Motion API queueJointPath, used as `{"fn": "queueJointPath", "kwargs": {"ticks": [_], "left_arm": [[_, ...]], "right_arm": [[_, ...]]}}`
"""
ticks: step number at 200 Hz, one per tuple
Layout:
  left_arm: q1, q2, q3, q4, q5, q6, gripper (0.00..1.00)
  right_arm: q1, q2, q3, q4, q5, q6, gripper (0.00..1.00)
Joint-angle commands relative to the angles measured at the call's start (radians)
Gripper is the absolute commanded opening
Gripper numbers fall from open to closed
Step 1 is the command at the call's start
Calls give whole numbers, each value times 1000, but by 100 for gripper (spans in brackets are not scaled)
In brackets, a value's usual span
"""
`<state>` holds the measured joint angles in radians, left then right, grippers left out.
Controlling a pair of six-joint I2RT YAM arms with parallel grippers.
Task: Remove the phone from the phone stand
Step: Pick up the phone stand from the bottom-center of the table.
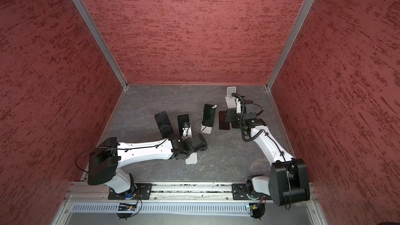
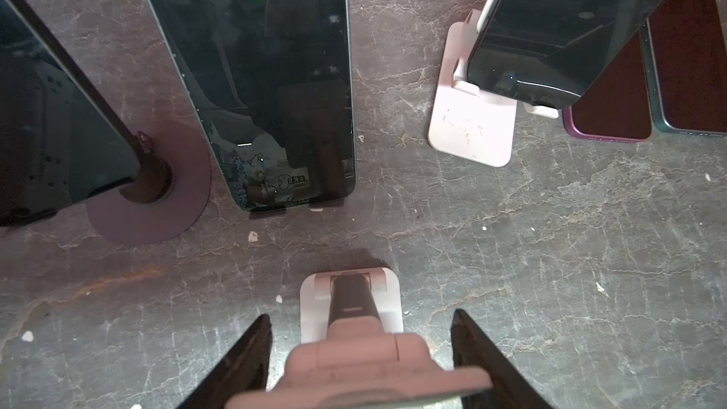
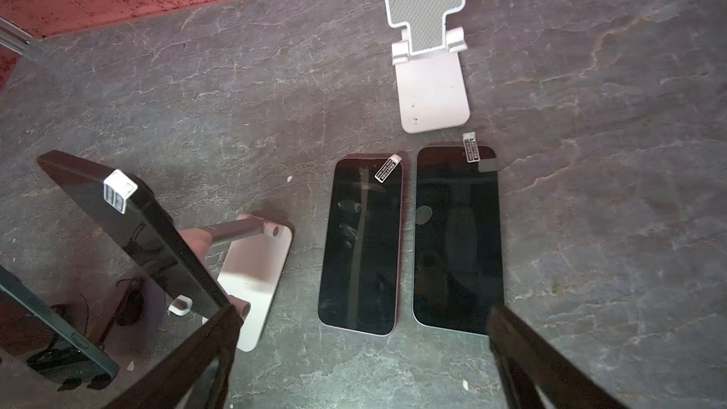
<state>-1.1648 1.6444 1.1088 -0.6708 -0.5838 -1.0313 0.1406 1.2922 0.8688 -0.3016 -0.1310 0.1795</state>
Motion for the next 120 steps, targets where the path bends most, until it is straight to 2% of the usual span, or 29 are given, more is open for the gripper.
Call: {"fn": "queueJointPath", "kwargs": {"ticks": [1,65,120], "left_arm": [[6,13,-19,25,5,-3,65],[2,-39,-72,60,-18,-4,57],[-20,-87,-86,19,-63,-29,57]], "right_arm": [[5,-11,-7,22,-13,5,99],[4,-13,-5,20,-12,3,99],[4,-10,-6,21,-14,4,99]]}}
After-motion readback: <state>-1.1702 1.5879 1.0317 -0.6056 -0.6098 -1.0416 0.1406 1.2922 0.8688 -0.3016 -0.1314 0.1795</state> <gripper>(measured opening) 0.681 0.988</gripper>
